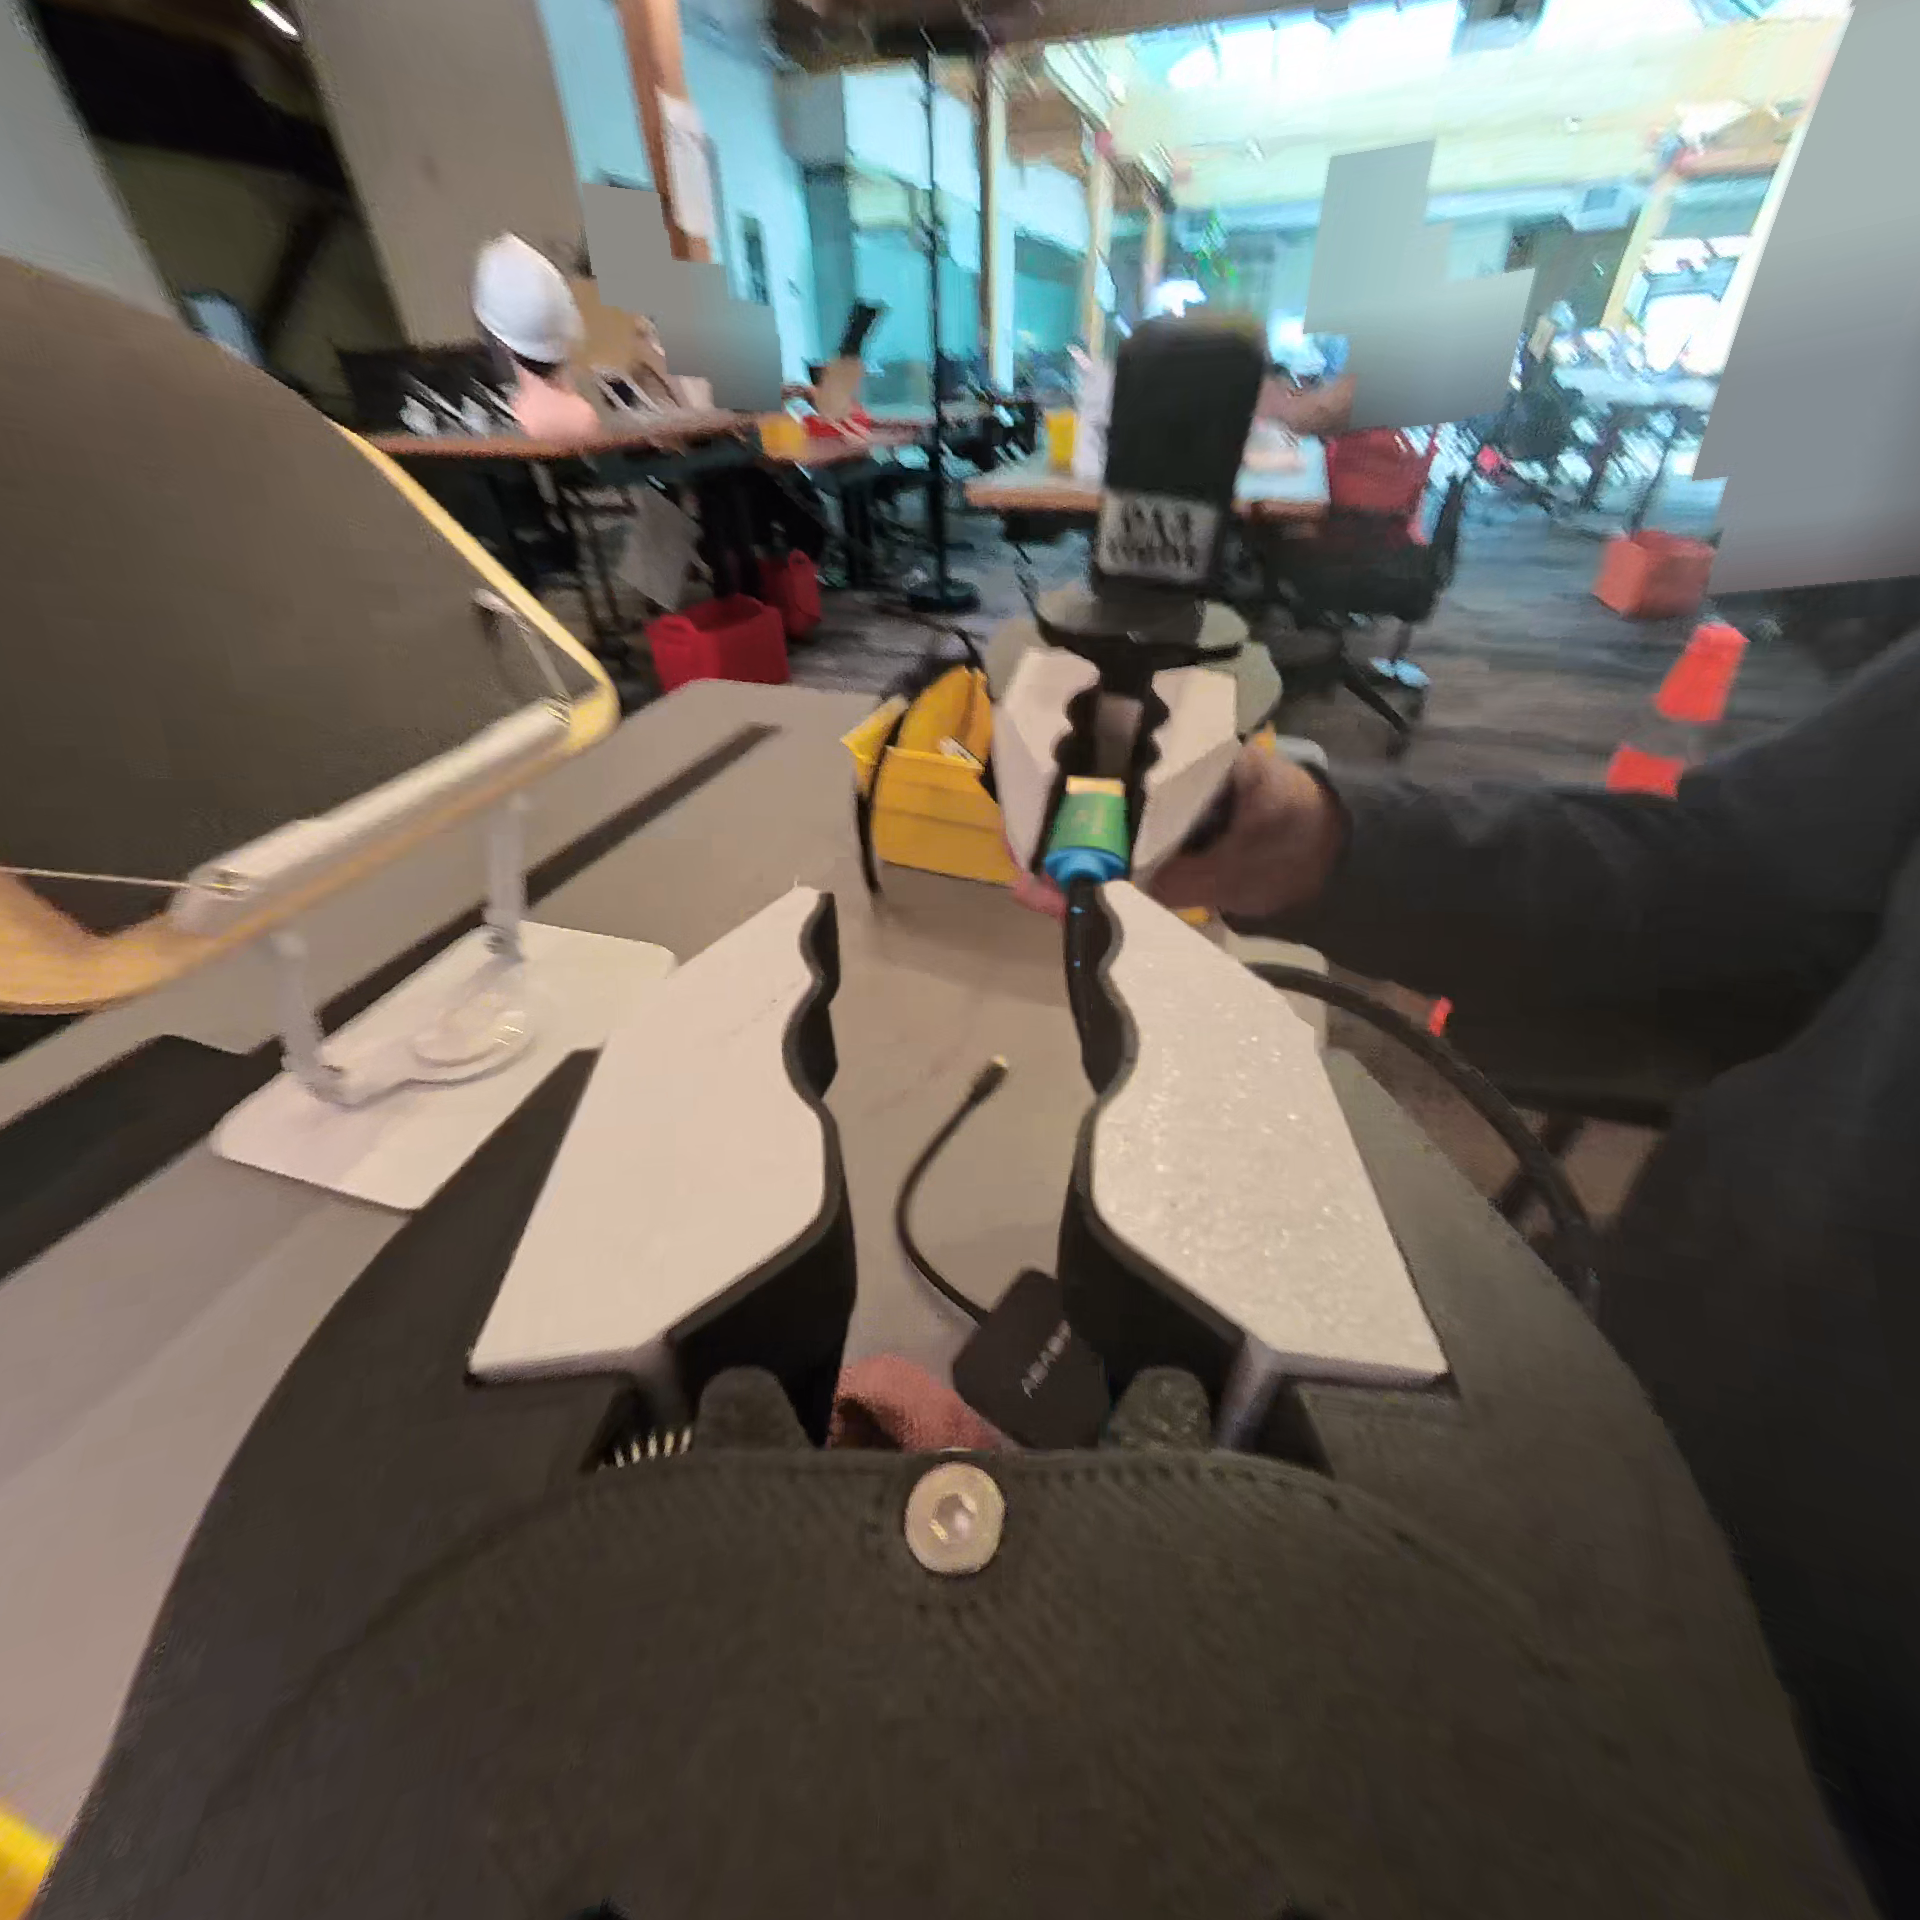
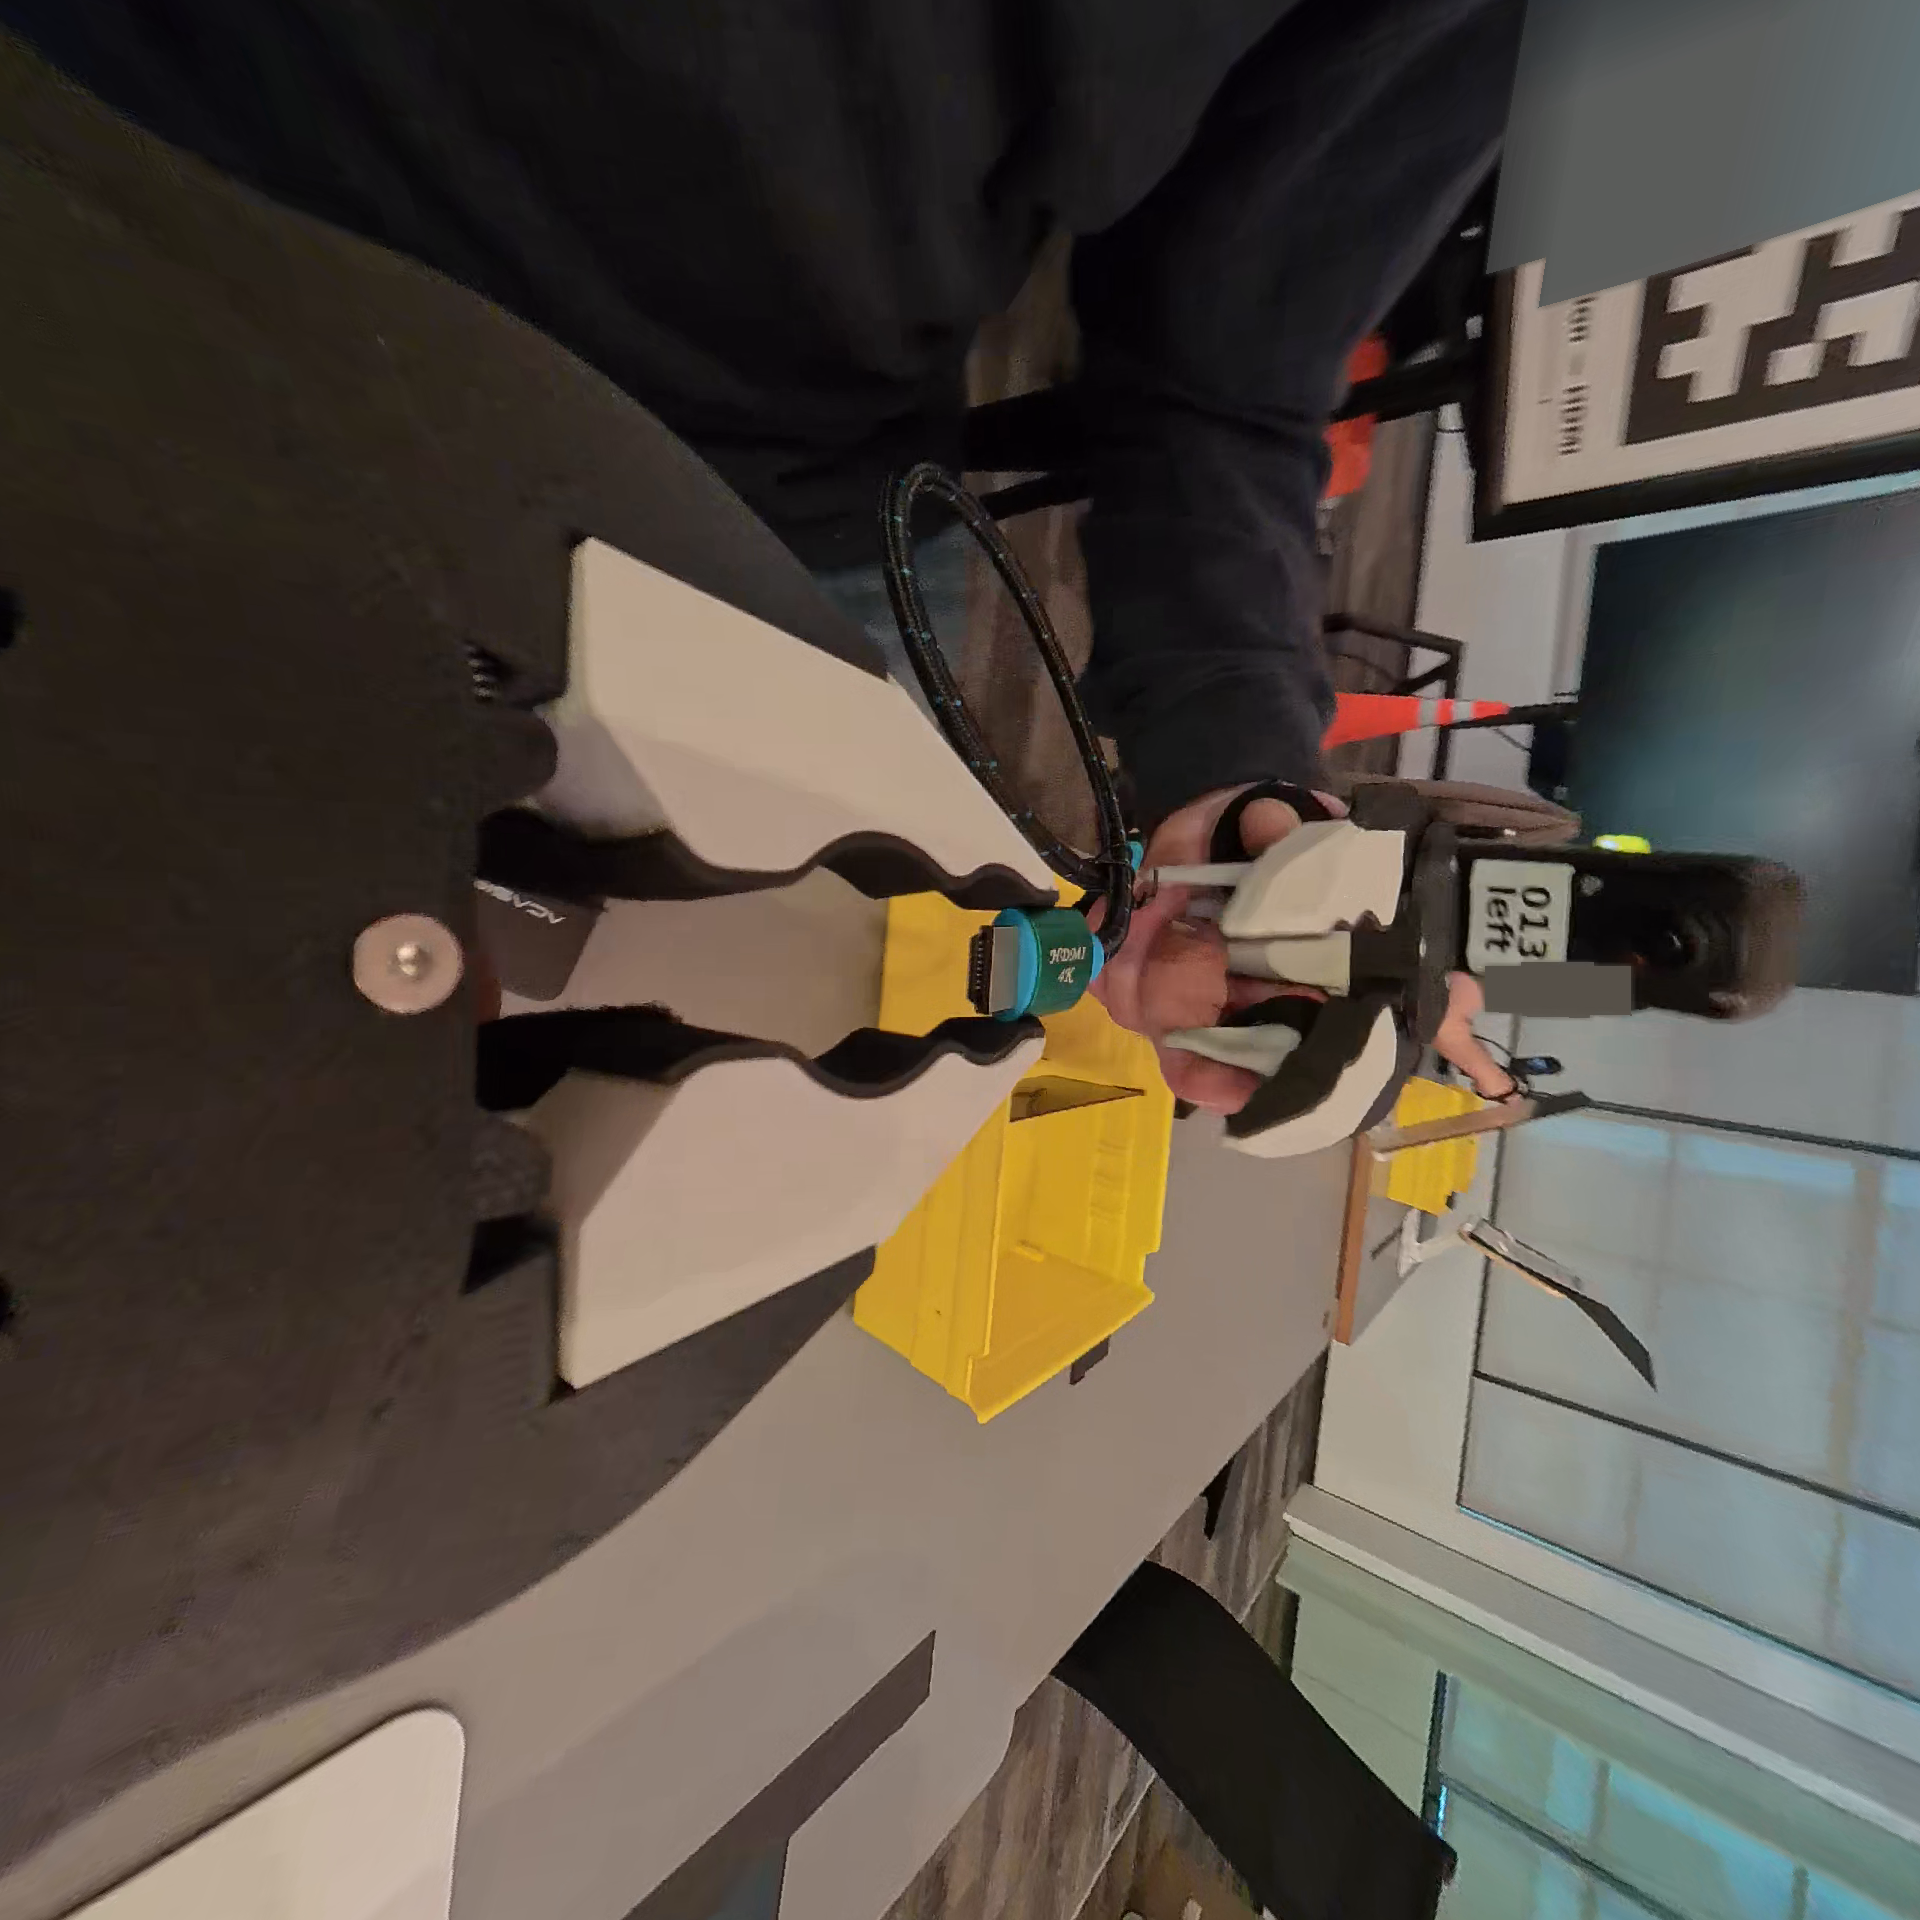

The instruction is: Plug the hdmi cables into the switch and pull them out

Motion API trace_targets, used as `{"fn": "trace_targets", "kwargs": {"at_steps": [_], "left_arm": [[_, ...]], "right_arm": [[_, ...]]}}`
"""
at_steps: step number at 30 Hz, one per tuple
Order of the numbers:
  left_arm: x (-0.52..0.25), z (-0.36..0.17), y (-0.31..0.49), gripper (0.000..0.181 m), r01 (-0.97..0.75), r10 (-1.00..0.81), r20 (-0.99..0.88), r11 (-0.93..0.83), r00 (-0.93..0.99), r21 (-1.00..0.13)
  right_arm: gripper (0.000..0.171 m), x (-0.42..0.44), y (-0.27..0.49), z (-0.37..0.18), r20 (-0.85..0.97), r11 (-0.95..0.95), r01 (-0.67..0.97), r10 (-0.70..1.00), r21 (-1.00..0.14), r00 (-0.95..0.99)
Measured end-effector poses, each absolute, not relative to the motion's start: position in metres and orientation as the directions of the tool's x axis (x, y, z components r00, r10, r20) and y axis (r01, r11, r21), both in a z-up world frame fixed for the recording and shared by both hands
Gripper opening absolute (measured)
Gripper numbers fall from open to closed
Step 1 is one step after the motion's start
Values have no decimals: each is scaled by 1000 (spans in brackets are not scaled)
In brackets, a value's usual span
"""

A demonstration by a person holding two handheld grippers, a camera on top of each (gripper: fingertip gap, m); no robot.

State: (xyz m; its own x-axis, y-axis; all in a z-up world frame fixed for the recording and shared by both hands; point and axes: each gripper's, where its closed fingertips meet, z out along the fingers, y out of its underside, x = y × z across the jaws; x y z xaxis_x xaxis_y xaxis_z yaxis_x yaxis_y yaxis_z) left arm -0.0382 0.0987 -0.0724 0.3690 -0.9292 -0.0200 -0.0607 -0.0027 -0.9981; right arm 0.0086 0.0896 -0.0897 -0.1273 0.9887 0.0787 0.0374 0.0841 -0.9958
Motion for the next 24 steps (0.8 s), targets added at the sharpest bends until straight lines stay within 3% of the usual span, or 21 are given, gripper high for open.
{"fn": "trace_targets", "kwargs": {"at_steps": [3, 6, 11, 16, 24], "left_arm": [[-66, -50, 114, 33, 49, -883, 9, 15, 469, -999], [-91, -51, 135, 25, 13, -796, -8, 21, 606, -1000], [-89, -79, 146, 27, -99, -774, -50, -16, 631, -995], [-30, -109, 128, 49, -125, -853, -58, -8, 519, -992], [1, -80, 102, 46, 71, -893, -11, 48, 451, -996]], "right_arm": [[19, 17, 96, -74, 35, 30, -47, 993, -998, -111], [19, 29, 100, -54, 0, -17, -149, 994, -989, -113], [19, 42, 103, -29, -39, -72, -276, 992, -958, -122], [19, 29, 105, -45, -77, -105, -233, 989, -967, -125], [19, 9, 93, -66, -81, -106, -138, 981, -985, -174]]}}
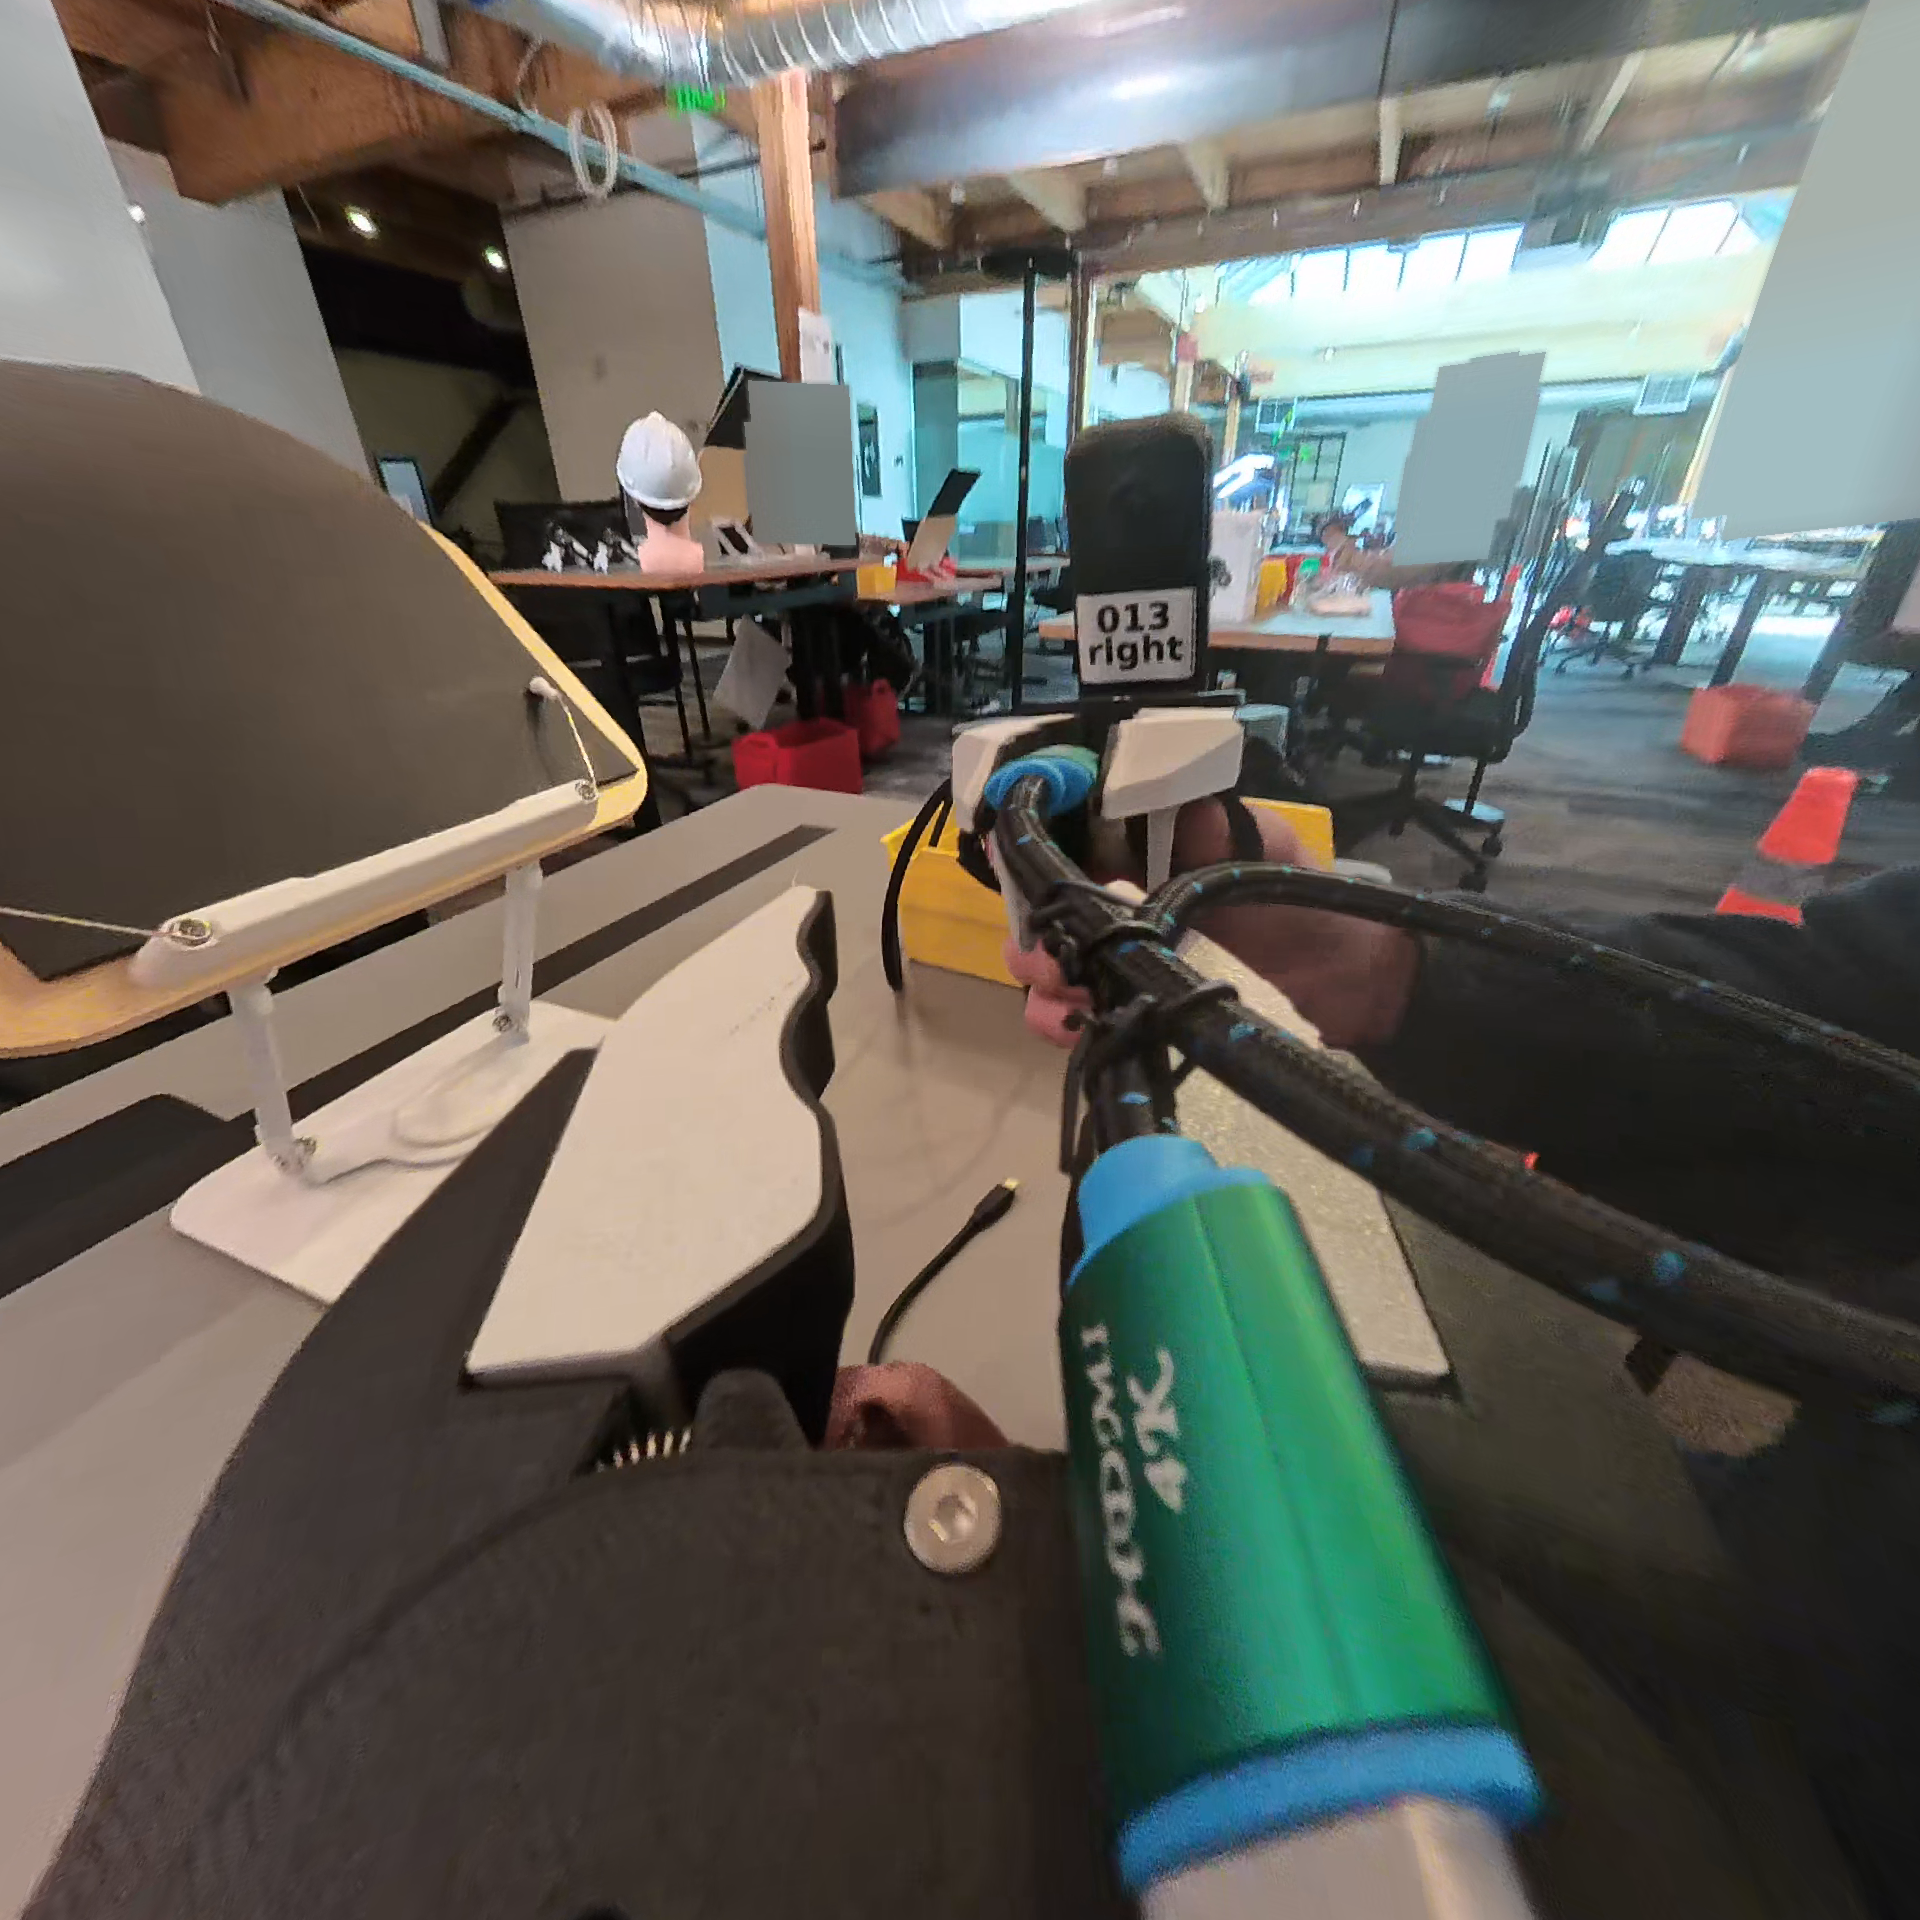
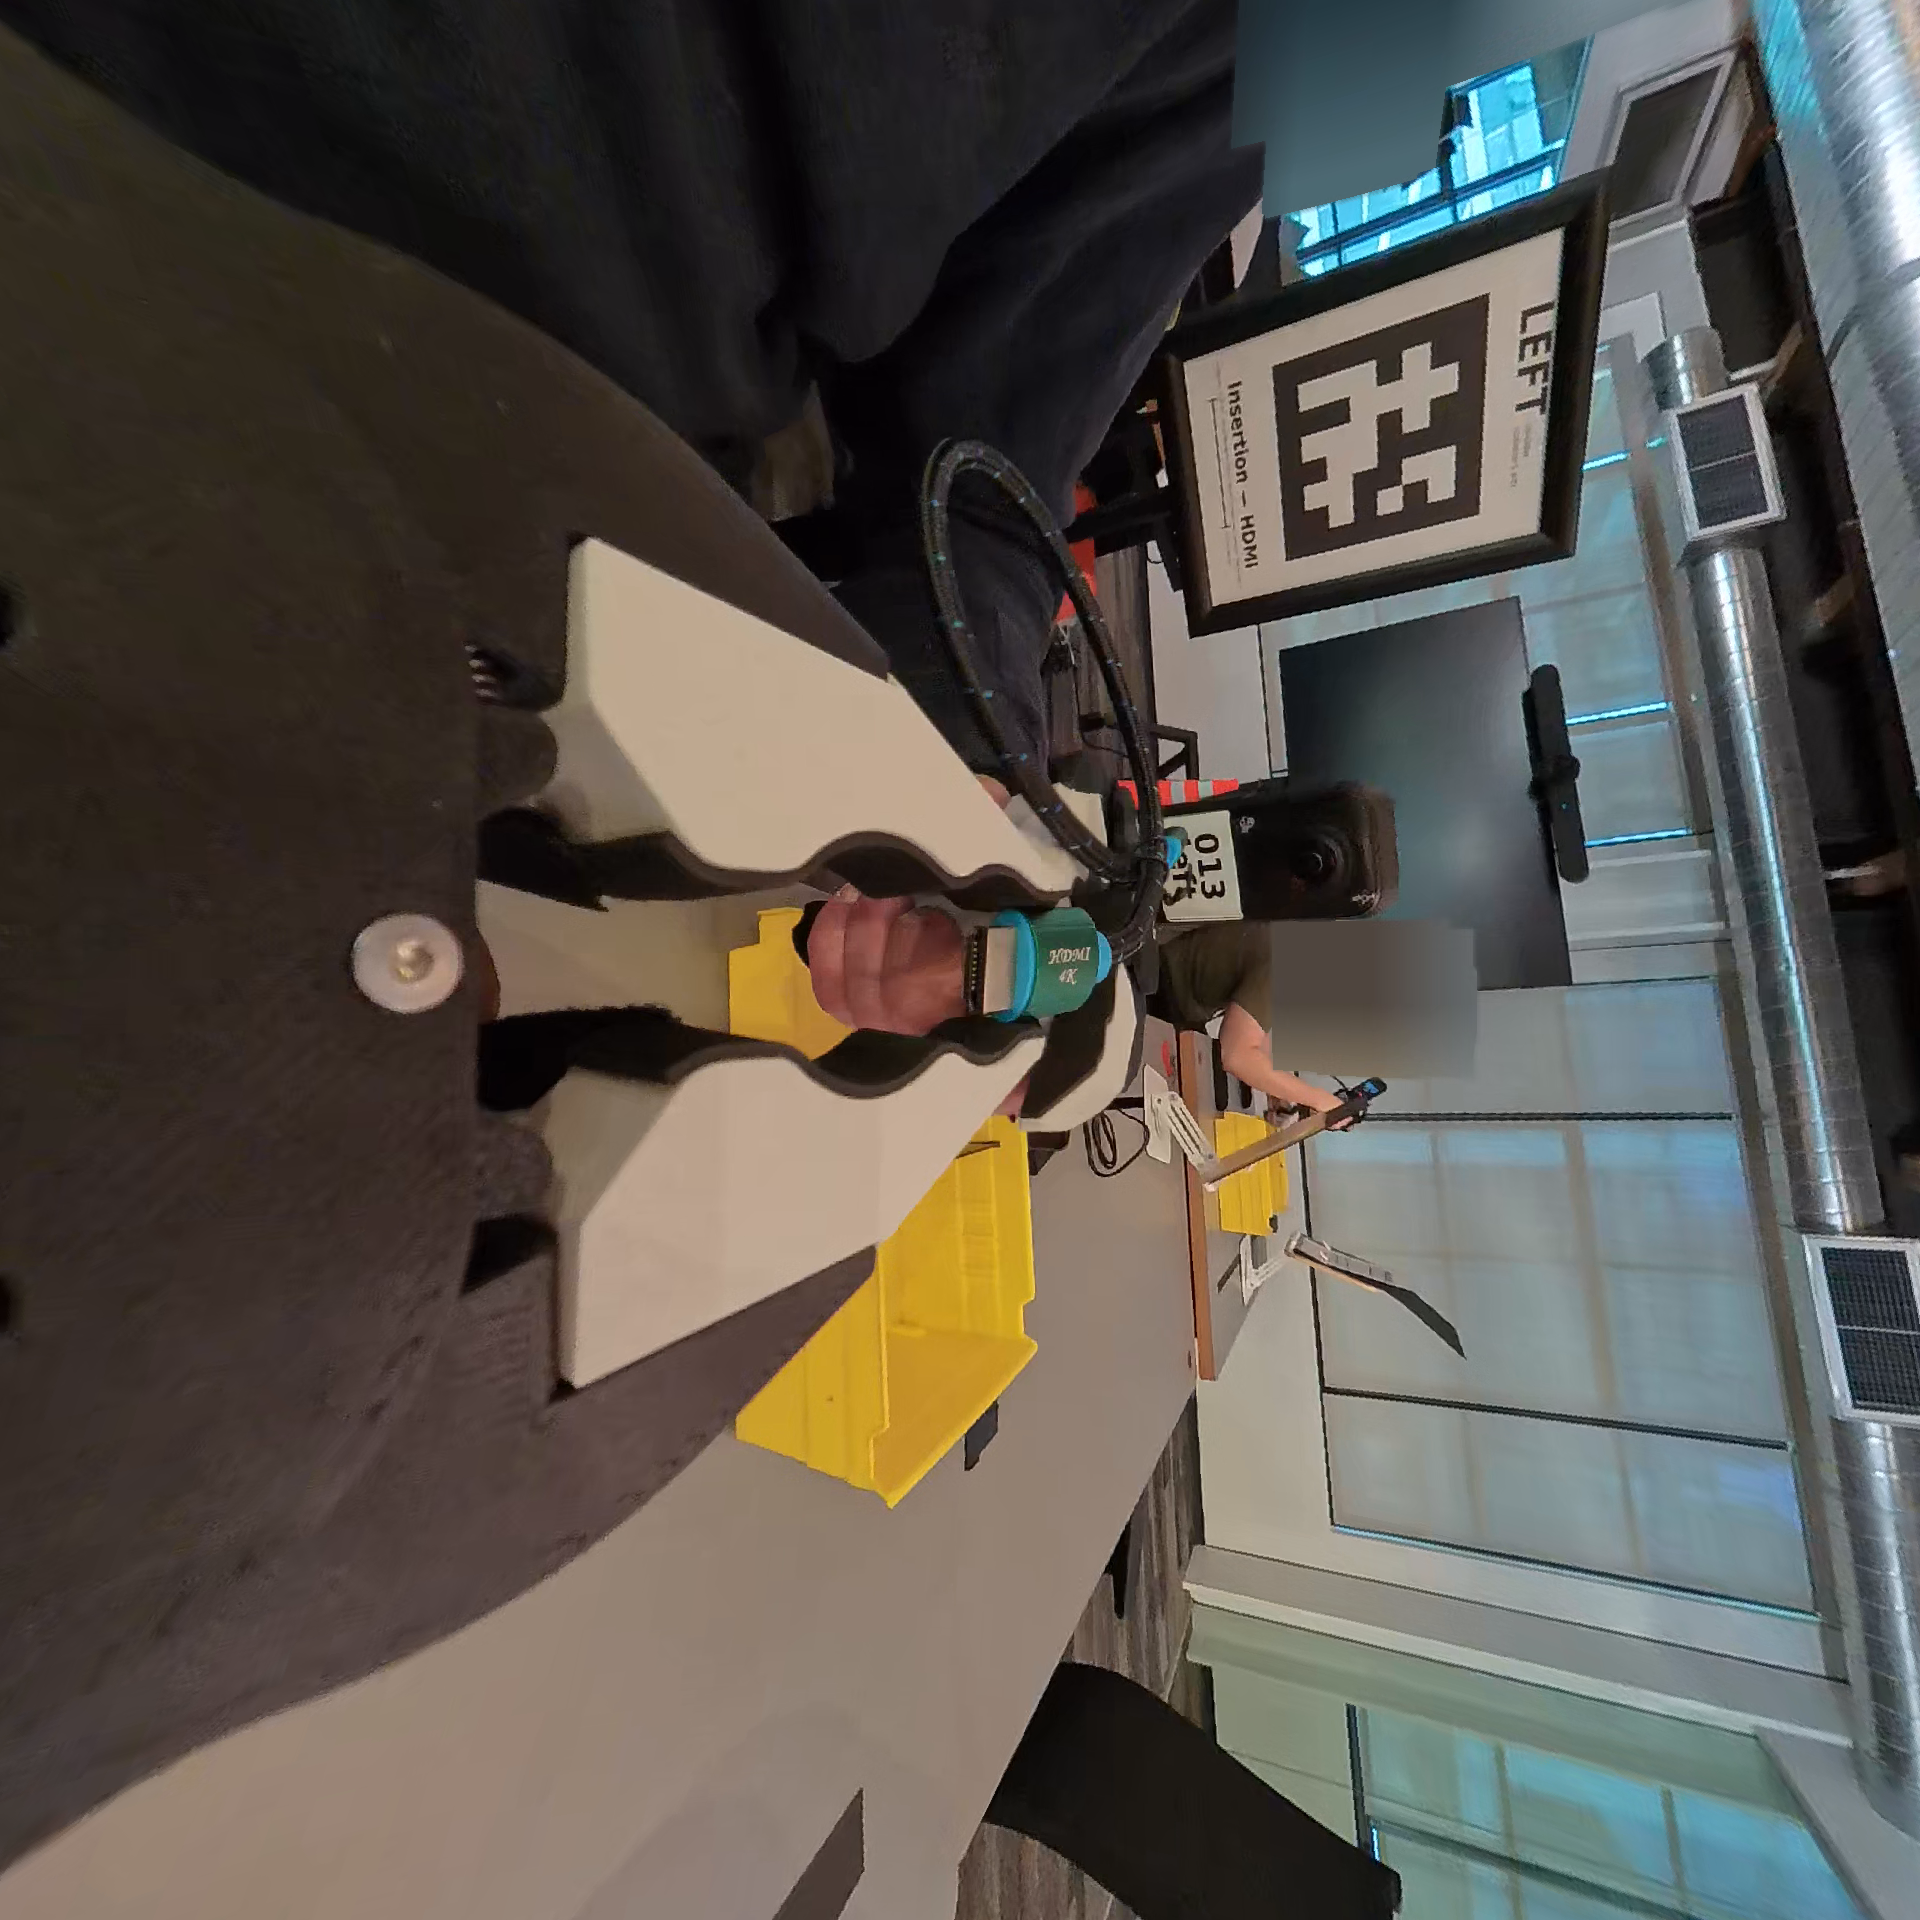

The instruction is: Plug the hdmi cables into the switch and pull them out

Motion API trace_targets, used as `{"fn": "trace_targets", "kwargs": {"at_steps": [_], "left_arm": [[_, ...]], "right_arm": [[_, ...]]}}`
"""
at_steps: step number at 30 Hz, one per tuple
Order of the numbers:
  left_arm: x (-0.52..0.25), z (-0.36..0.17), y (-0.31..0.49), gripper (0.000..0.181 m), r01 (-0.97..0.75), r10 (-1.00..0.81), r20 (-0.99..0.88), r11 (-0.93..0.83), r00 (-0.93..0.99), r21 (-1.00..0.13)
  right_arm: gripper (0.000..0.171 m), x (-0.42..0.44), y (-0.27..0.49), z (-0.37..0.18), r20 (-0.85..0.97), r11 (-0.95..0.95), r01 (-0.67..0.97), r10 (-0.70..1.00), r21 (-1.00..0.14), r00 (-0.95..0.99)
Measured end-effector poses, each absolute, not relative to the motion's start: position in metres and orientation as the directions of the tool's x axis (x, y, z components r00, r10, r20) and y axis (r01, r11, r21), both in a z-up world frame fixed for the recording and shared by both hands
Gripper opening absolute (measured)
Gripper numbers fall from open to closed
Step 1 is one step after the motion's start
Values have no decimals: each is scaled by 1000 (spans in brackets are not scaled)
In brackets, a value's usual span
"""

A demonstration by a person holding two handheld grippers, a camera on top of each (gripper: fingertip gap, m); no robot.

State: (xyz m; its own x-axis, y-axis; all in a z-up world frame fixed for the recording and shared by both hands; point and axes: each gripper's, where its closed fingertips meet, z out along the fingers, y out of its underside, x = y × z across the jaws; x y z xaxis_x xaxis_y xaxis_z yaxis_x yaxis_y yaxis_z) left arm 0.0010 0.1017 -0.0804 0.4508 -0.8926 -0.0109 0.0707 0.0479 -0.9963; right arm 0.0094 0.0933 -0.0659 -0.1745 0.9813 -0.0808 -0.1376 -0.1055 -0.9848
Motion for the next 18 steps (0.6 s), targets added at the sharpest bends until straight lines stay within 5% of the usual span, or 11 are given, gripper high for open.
{"fn": "trace_targets", "kwargs": {"at_steps": [18], "left_arm": [[4, -52, 88, 49, 205, -913, 15, 75, 408, -976]], "right_arm": [[19, 8, 81, -62, -45, -55, -54, 984, -997, -175]]}}
